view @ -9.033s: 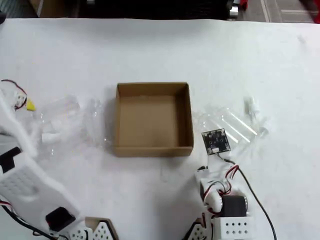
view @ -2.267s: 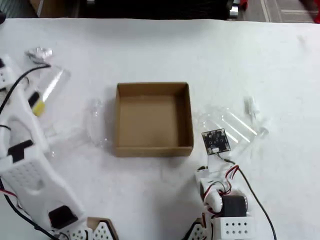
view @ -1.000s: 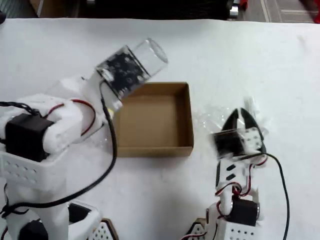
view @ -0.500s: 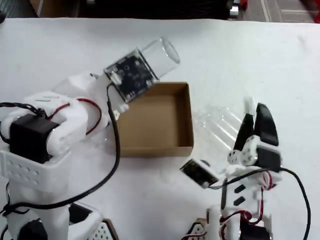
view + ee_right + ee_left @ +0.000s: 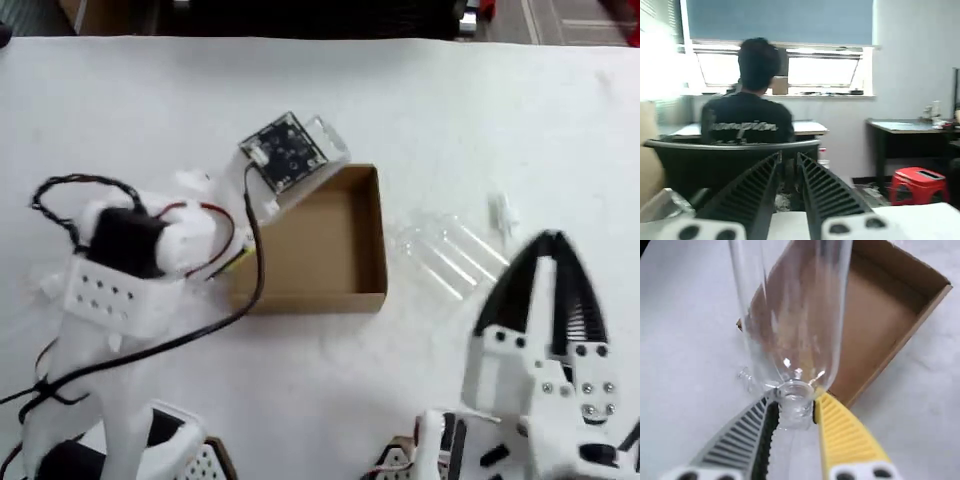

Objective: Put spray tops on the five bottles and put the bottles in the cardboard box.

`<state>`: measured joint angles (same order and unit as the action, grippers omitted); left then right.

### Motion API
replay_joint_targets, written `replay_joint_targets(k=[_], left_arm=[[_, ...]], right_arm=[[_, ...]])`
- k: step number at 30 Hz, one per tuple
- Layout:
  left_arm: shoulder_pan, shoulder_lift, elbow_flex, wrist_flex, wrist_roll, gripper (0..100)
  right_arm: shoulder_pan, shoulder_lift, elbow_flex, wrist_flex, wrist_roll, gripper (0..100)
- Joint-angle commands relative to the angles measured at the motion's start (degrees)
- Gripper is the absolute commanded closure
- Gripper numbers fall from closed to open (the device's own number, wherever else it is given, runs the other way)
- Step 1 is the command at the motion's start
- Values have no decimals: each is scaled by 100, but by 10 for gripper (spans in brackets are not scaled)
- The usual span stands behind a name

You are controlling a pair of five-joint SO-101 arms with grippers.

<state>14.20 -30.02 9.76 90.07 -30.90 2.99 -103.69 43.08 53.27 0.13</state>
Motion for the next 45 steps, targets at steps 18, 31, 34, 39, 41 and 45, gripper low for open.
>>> replay_joint_targets(k=[18, 31, 34, 39, 41, 45], left_arm=[[1701, -2712, 2716, -2585, 1292, 979], [2413, -3064, 2716, -2338, 1257, 979], [2413, -3081, 2752, -2338, 1257, 979], [2422, -3099, 2655, -2347, 1310, 979], [2422, -3099, 2593, -2338, 1319, 979], [2422, -3099, 2338, -2338, 1459, 979]], right_arm=[[-3160, 453, 1389, -1692, 677, 982], [-2167, 1640, 1829, -2862, 633, 982], [-2062, 1420, 1714, -2888, 651, 982], [-2026, 1464, 1899, -2870, 677, 982], [-2018, 1604, 2075, -2853, 686, 982], [-1938, 1701, 2391, -2870, 686, 982]])
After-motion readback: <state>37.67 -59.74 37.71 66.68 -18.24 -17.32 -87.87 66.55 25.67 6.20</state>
